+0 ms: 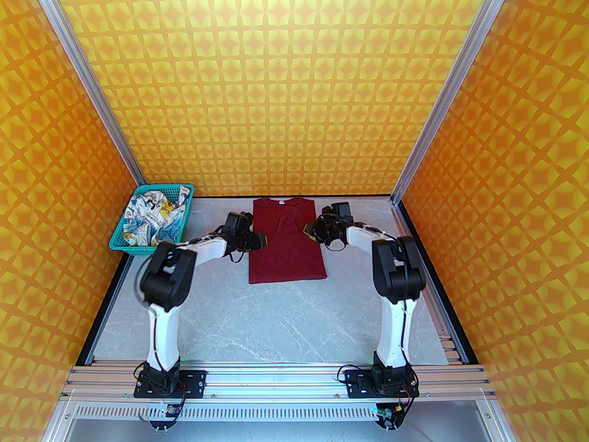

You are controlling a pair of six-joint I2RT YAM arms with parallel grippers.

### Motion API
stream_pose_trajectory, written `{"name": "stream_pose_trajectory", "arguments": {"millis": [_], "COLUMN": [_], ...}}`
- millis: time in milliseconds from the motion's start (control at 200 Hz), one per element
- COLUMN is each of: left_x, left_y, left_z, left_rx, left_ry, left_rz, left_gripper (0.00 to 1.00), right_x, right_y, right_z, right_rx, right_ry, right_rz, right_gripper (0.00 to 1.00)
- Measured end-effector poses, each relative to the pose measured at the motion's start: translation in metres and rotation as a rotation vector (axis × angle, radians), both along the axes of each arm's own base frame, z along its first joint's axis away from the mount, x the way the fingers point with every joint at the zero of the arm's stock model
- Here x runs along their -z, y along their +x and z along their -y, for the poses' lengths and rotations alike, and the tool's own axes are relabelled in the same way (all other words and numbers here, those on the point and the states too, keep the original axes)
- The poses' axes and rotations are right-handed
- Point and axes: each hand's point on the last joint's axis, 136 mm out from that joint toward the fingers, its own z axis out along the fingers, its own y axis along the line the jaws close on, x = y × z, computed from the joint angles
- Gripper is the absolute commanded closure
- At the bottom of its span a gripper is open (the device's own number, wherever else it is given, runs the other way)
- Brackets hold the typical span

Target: Fold and stack the mixed laundry pile

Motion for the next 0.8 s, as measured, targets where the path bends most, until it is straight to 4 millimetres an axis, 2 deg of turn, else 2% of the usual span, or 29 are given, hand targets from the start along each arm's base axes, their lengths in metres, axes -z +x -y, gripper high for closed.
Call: {"name": "stream_pose_trajectory", "arguments": {"millis": [70, 130, 275, 375, 480, 580, 635, 715, 800], "left_x": [-0.004, -0.002, -0.002, -0.009, -0.037, -0.072, -0.081, -0.076, -0.051], "left_y": [0.011, 0.012, 0.01, -0.005, -0.024, -0.032, -0.033, -0.035, -0.04], "left_z": [0.003, 0.003, 0.003, -0.003, -0.008, -0.002, 0.006, 0.017, 0.024], "left_rx": [-0.003, -0.005, -0.001, 0.013, 0.03, 0.056, 0.075, 0.097, 0.115], "left_ry": [-0.011, -0.013, -0.01, 0.012, 0.018, 0.005, 0.0, 0.002, 0.018], "left_rz": [0.024, 0.022, 0.019, 0.001, 0.02, 0.083, 0.105, 0.104, 0.061], "left_gripper": [0.63, 0.62, 0.57, 0.52, 0.49, 0.52, 0.54, 0.55, 0.57], "right_x": [0.013, 0.023, 0.019, 0.016, -0.002, -0.037, -0.056, -0.068, -0.057], "right_y": [0.005, 0.005, 0.007, -0.002, -0.021, -0.032, -0.033, -0.034, -0.04], "right_z": [0.002, 0.002, 0.003, 0.009, 0.018, 0.022, 0.018, 0.007, -0.009], "right_rx": [0.008, 0.009, 0.008, 0.004, 0.007, 0.005, -0.003, -0.027, -0.067], "right_ry": [-0.008, -0.009, -0.013, -0.057, -0.112, -0.146, -0.155, -0.165, -0.173], "right_rz": [-0.015, -0.032, -0.016, -0.023, -0.017, 0.048, 0.095, 0.135, 0.122], "right_gripper": [0.75, 0.72, 0.66, 0.64, 0.63, 0.63, 0.64, 0.64, 0.65]}}
